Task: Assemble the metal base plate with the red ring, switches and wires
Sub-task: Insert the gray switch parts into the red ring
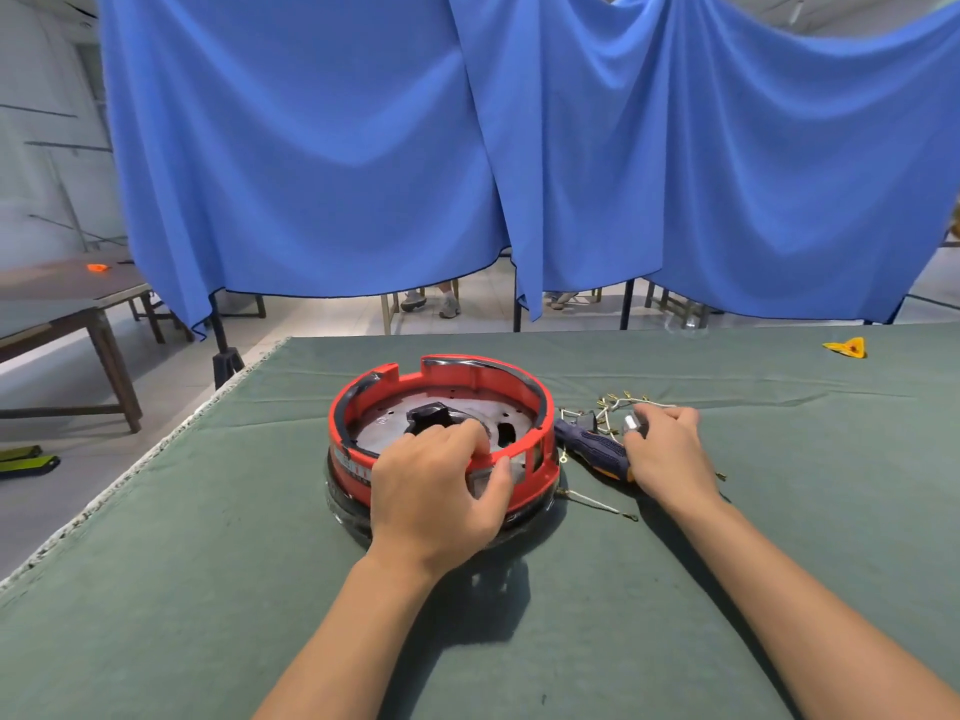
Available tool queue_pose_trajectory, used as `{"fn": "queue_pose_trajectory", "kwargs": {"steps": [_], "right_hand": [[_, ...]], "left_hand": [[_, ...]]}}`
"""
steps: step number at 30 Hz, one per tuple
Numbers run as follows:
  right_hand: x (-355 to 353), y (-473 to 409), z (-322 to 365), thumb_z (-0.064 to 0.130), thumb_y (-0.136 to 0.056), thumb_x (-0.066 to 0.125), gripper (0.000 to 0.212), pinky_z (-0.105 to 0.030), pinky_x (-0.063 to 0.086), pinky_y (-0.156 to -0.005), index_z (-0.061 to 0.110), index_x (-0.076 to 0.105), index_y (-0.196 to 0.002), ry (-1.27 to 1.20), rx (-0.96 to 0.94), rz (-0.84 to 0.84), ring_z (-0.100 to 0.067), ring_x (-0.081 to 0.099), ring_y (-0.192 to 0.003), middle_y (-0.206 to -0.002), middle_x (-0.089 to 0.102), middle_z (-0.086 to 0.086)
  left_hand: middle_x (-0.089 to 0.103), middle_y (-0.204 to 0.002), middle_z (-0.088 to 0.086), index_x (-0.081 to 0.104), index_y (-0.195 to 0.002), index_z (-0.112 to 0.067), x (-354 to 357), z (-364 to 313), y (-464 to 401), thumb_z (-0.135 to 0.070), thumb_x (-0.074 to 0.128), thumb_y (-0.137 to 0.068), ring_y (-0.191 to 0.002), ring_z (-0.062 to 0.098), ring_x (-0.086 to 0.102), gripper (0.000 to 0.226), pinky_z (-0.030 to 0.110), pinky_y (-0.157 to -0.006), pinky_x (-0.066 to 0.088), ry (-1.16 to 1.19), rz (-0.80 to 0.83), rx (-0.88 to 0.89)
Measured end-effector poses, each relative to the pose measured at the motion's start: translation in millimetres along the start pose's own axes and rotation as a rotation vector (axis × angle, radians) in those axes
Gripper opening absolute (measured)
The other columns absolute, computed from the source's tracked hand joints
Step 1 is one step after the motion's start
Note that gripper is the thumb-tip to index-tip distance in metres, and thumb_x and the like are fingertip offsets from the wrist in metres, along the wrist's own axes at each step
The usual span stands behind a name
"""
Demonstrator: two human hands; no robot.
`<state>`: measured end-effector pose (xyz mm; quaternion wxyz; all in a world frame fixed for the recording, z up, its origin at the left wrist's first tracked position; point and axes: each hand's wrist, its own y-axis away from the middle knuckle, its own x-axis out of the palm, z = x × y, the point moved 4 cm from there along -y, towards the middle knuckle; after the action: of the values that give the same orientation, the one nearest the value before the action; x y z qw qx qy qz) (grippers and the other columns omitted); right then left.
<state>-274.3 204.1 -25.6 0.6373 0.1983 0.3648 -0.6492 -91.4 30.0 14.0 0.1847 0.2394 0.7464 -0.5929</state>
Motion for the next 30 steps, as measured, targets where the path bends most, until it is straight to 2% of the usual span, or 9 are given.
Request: {"fn": "queue_pose_trajectory", "kwargs": {"steps": [4, 6, 8, 10, 15, 20, 23, 28, 30], "right_hand": [[0, -3, 1, 0.020, -0.093, 0.053, 0.016, -0.033, 0.038, -0.075, 0.025, 0.056, -0.109, -0.036, -0.057, -0.015, -0.027, 0.054, -0.108, -0.123, 0.056, -0.005], [-2, -3, -2, 0.021, -0.090, 0.059, 0.013, -0.031, 0.036, -0.071, 0.026, 0.054, -0.101, -0.082, -0.055, -0.057, -0.023, 0.054, -0.100, -0.115, 0.059, -0.002], [-3, -2, -3, 0.023, -0.087, 0.065, 0.020, -0.032, 0.036, -0.070, 0.025, 0.054, -0.104, -0.156, -0.050, -0.070, -0.021, 0.055, -0.093, -0.102, 0.061, 0.001], [-1, -2, -2, 0.023, -0.087, 0.065, 0.028, -0.034, 0.041, -0.075, 0.021, 0.058, -0.114, -0.187, -0.048, -0.038, -0.024, 0.057, -0.098, -0.090, 0.063, 0.002], [1, -9, -4, 0.029, -0.086, 0.066, 0.021, -0.037, 0.044, -0.088, 0.021, 0.068, -0.105, -0.130, -0.055, 0.016, -0.025, 0.055, -0.111, -0.117, 0.060, -0.008], [4, -11, -6, 0.027, -0.084, 0.070, 0.016, -0.038, 0.047, -0.088, 0.022, 0.067, -0.099, -0.218, -0.020, 0.061, -0.023, 0.060, -0.102, -0.104, 0.069, -0.001], [4, -10, -8, 0.026, -0.083, 0.070, 0.010, -0.038, 0.047, -0.087, 0.024, 0.063, -0.090, -0.246, -0.011, 0.030, -0.024, 0.061, -0.099, -0.099, 0.069, 0.000], [3, -2, -9, 0.029, -0.086, 0.067, 0.035, -0.034, 0.042, -0.085, 0.012, 0.064, -0.117, -0.196, -0.006, -0.035, -0.027, 0.057, -0.106, -0.114, 0.062, -0.008], [0, 5, -7, 0.029, -0.088, 0.065, 0.036, -0.031, 0.039, -0.083, 0.009, 0.065, -0.118, -0.201, -0.037, -0.071, -0.026, 0.055, -0.105, -0.116, 0.058, -0.012]], "left_hand": [[0.056, -0.055, -0.010, 0.060, -0.065, -0.020, -4, 0, 0, -0.040, 0.052, -0.074, -0.050, 0.013, 0.051, 0.023, 0.020, -0.050, 0.029, 0.043, -0.001, 0.026], [0.056, -0.056, -0.010, 0.061, -0.065, -0.020, -5, -1, 0, -0.039, 0.052, -0.075, -0.051, 0.012, 0.050, 0.022, 0.020, -0.051, 0.030, 0.040, 0.001, 0.028], [0.058, -0.058, -0.010, 0.062, -0.066, -0.020, -4, -1, -1, -0.038, 0.052, -0.075, -0.052, 0.012, 0.052, 0.022, 0.019, -0.052, 0.030, 0.026, 0.008, 0.029], [0.063, -0.062, -0.011, 0.066, -0.069, -0.020, -2, 1, -2, -0.037, 0.051, -0.077, -0.057, 0.011, 0.056, 0.024, 0.020, -0.054, 0.034, 0.019, 0.034, 0.029], [0.070, -0.076, -0.011, 0.072, -0.077, -0.020, 0, 0, -2, -0.035, 0.049, -0.081, -0.071, 0.011, 0.061, 0.028, 0.023, -0.064, 0.039, 0.035, 0.126, 0.040], [0.070, -0.091, -0.011, 0.072, -0.096, -0.020, -4, 9, -3, -0.040, 0.045, -0.082, -0.087, 0.012, 0.061, 0.037, 0.028, -0.075, 0.044, 0.087, 0.281, 0.060], [0.069, -0.094, -0.012, 0.071, -0.096, -0.021, -7, 14, 0, -0.039, 0.044, -0.081, -0.090, 0.011, 0.058, 0.037, 0.025, -0.082, 0.036, 0.100, 0.253, 0.054], [0.066, -0.094, -0.009, 0.071, -0.090, -0.017, -5, 21, 3, -0.030, 0.058, -0.081, -0.092, 0.008, 0.057, 0.021, 0.022, -0.082, 0.032, 0.196, 0.126, -0.017], [0.065, -0.096, -0.004, 0.074, -0.091, -0.015, -2, 24, 3, -0.025, 0.063, -0.080, -0.092, 0.007, 0.054, 0.018, 0.024, -0.081, 0.036, 0.228, 0.103, -0.028]]}}
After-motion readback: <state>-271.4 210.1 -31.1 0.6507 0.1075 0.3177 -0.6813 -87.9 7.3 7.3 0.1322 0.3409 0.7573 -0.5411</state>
